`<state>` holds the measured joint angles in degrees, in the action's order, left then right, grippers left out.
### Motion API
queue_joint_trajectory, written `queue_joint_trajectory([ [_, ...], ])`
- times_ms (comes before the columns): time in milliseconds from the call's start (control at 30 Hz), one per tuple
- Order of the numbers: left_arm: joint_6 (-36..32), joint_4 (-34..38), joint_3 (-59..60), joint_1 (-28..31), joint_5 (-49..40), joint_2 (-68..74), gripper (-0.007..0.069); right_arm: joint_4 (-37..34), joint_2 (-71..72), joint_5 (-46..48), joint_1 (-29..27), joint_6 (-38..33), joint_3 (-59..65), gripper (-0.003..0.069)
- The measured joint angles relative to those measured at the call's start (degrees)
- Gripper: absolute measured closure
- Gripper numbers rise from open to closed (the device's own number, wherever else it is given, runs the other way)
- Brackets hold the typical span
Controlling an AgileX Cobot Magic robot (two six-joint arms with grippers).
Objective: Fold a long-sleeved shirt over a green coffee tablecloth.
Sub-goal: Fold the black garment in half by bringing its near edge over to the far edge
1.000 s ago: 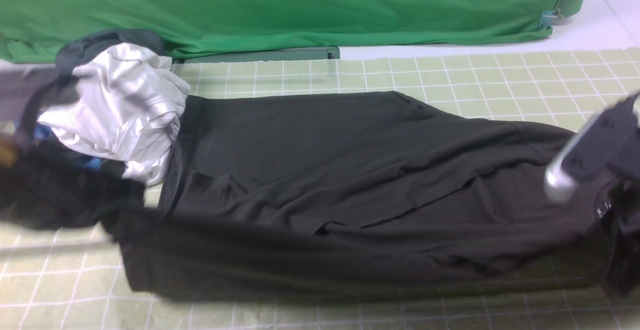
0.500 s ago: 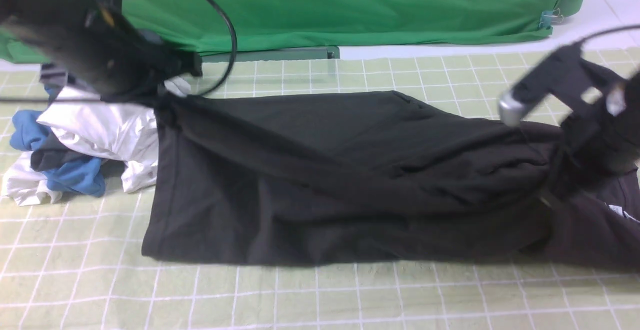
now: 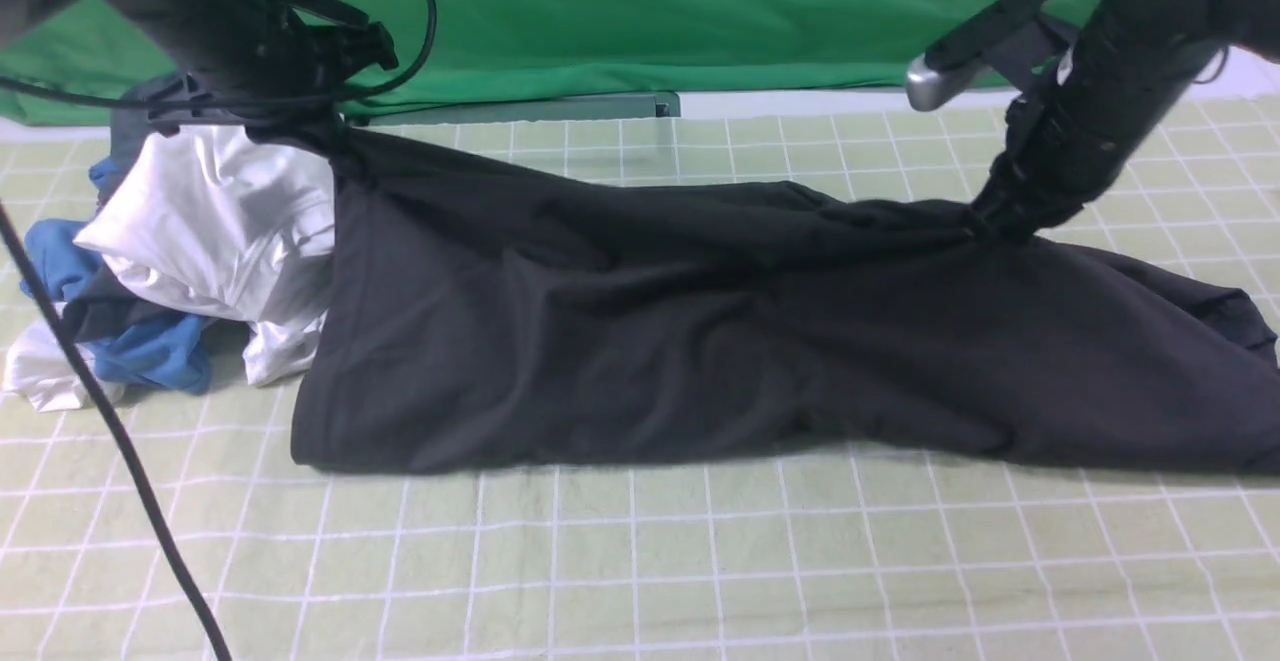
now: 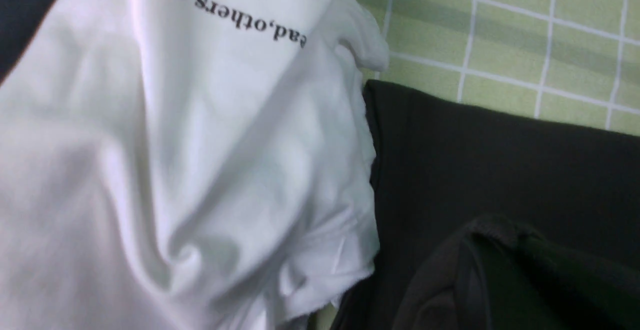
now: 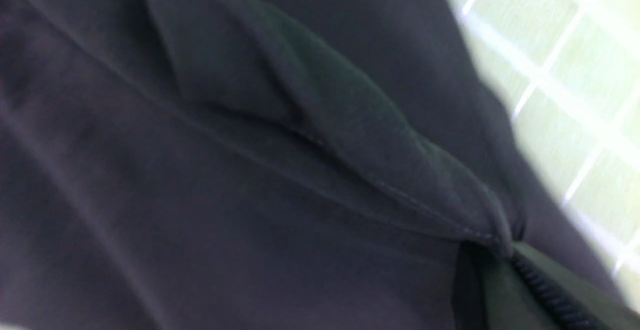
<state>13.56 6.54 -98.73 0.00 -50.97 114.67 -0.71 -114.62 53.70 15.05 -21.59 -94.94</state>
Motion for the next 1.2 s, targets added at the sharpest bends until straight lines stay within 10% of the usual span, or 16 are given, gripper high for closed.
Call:
queue_joint_trajectory([
  [433, 1.41, 0.49, -3.01, 0.03, 6.69, 8.68, 0.0596, 0.14, -11.82, -4.25, -0.68, -1.38, -10.04, 0.0613],
  [833, 4.8, 0.06, -3.28, 0.5, 9.27, 8.74, 0.0346, 1.64, -12.18, -7.04, -0.5, 2.16, -14.03, 0.0405],
  [1000, -6.74, 7.94, -4.05, 0.5, 0.92, 8.17, 0.0359, -19.54, -12.14, 1.16, 0.73, -12.02, -22.34, 0.0404],
  [1200, -8.11, 4.98, -4.05, 0.5, -5.42, 7.93, 0.0477, -24.39, -14.89, 1.99, 3.13, -19.27, -25.76, 0.0312],
])
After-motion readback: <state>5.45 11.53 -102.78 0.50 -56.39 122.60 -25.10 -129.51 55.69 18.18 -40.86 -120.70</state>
